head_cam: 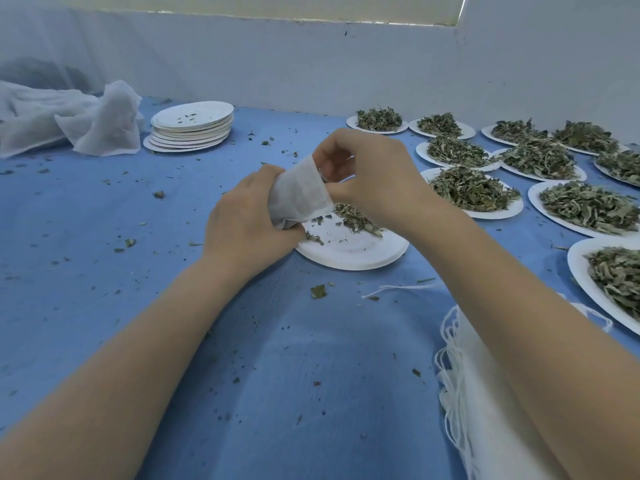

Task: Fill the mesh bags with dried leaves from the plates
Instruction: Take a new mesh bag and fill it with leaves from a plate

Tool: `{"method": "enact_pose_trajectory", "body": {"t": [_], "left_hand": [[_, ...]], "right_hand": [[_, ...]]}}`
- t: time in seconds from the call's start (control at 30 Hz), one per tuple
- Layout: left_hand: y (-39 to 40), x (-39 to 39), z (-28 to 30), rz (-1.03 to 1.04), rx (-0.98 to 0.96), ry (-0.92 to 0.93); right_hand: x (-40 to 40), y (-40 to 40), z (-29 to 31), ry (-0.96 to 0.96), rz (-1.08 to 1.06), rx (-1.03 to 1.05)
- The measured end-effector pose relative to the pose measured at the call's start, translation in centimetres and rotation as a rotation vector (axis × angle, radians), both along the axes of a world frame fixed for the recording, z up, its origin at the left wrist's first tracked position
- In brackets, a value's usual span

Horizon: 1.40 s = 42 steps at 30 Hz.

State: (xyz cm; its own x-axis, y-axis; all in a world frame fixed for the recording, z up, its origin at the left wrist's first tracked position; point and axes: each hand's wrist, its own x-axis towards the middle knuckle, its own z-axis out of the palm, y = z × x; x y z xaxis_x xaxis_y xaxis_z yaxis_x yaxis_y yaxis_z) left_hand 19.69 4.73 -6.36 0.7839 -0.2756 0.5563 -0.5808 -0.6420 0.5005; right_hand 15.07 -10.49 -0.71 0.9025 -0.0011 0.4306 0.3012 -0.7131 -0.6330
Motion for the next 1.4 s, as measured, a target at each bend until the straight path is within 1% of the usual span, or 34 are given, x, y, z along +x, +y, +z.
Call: {"method": "enact_pose_trajectory", "body": {"t": [0.07,0.17,0.27,0.33,0.37,0.43,0.47,0.5,0.53,0.6,0.67,0.73,0.83,0.9,1.0,1.07,1.2,1.23,1.4], "left_hand": [[0.0,0.1,0.0,0.003,-0.009,0.022],[0.3,0.4,-0.2,0.01,0.016,0.038],[0.5,0.8,-0.2,0.039,0.066,0.038],[0.6,0.9,-0.2,0.056,0.08,0.04],[0.7,0.9,-0.2,0.063,0.083,0.042],[0.7,1.0,-0.3,0.072,0.089,0.044],[0.8,1.0,-0.3,0.075,0.093,0.043],[0.8,1.1,-0.3,0.077,0.099,0.041],[0.7,1.2,-0.4,0.079,0.106,0.039],[0.8,1.2,-0.4,0.081,0.116,0.037],[0.8,1.2,-0.4,0.08,0.122,0.035],[0.8,1.1,-0.4,0.079,0.125,0.034],[0.7,1.0,-0.4,0.079,0.139,0.031],[0.7,1.0,-0.4,0.08,0.139,0.03],[0.7,1.0,-0.4,0.078,0.144,0.019],[0.7,1.0,-0.4,0.079,0.147,0.013],[0.7,1.0,-0.4,0.081,0.176,-0.015],[0.6,0.9,-0.4,0.08,0.187,-0.026],[0.5,0.7,-0.4,0.079,0.243,-0.084]], "right_hand": [[0.4,0.2,0.3,0.04,0.015,-0.05],[0.4,-0.5,0.9,0.191,0.121,-0.137],[-0.1,-2.1,1.0,0.257,0.171,-0.118],[-0.1,-3.1,0.5,0.284,0.09,-0.083],[0.2,-3.4,0.2,0.306,0.006,-0.146],[1.0,-3.9,-0.7,0.408,-0.172,-0.425],[1.3,-3.9,-1.1,0.469,-0.235,-0.531],[1.4,-3.9,-1.5,0.513,-0.27,-0.593],[1.4,-3.8,-1.8,0.529,-0.275,-0.62],[1.0,-3.7,-1.9,0.525,-0.231,-0.591],[0.6,-3.9,-1.7,0.482,-0.189,-0.532],[0.6,-4.4,-1.8,0.444,-0.201,-0.542],[0.6,-4.3,-2.5,0.583,-0.262,-0.639],[0.6,-3.7,-2.9,0.538,-0.238,-0.652],[0.8,-3.2,-3.3,0.382,-0.204,-0.644],[0.7,-3.2,-3.1,0.325,-0.202,-0.595],[0.2,-4.0,-1.4,0.299,-0.185,-0.419],[0.1,-4.2,-0.8,0.28,-0.174,-0.409],[-0.2,-3.2,0.8,0.188,-0.092,-0.56]]}}
